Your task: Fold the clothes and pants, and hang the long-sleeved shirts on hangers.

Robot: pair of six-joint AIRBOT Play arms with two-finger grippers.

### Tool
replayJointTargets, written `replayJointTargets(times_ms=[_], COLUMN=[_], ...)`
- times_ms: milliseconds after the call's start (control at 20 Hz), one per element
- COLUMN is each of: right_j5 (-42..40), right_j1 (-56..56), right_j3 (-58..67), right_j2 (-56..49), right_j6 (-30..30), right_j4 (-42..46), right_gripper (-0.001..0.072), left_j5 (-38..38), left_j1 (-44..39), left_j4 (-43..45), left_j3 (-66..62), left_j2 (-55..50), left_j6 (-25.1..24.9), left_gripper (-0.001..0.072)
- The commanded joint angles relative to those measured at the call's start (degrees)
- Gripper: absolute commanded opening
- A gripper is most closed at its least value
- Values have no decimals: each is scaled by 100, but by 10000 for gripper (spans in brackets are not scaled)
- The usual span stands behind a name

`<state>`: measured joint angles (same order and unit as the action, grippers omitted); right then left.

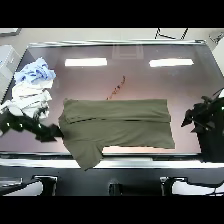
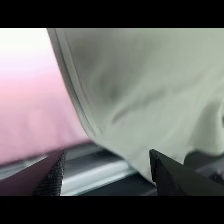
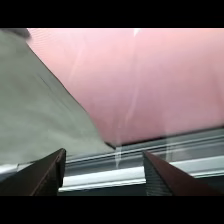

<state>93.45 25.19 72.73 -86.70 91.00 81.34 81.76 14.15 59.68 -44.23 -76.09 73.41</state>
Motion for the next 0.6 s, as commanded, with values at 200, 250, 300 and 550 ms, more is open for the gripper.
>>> replayJointTargets(times_ms=[200,250,300,550], right_j5=[-118,-125,-149,-345], right_j1=[98,98,98,98], right_j3=[-669,-669,-671,-1235], right_j2=[205,205,205,205], right_j6=[-63,-63,-63,-221], right_j4=[-186,-181,-184,-184], right_gripper=[569,569,568,582], left_j5=[-1150,-1309,-1539,-2009], left_j1=[-323,-492,-688,-1147], left_j4=[-1226,-1294,-1325,-1300], left_j3=[1871,1886,1893,1888], left_j2=[455,452,452,472], left_j6=[-442,-385,-179,151], left_gripper=[583,580,465,24])
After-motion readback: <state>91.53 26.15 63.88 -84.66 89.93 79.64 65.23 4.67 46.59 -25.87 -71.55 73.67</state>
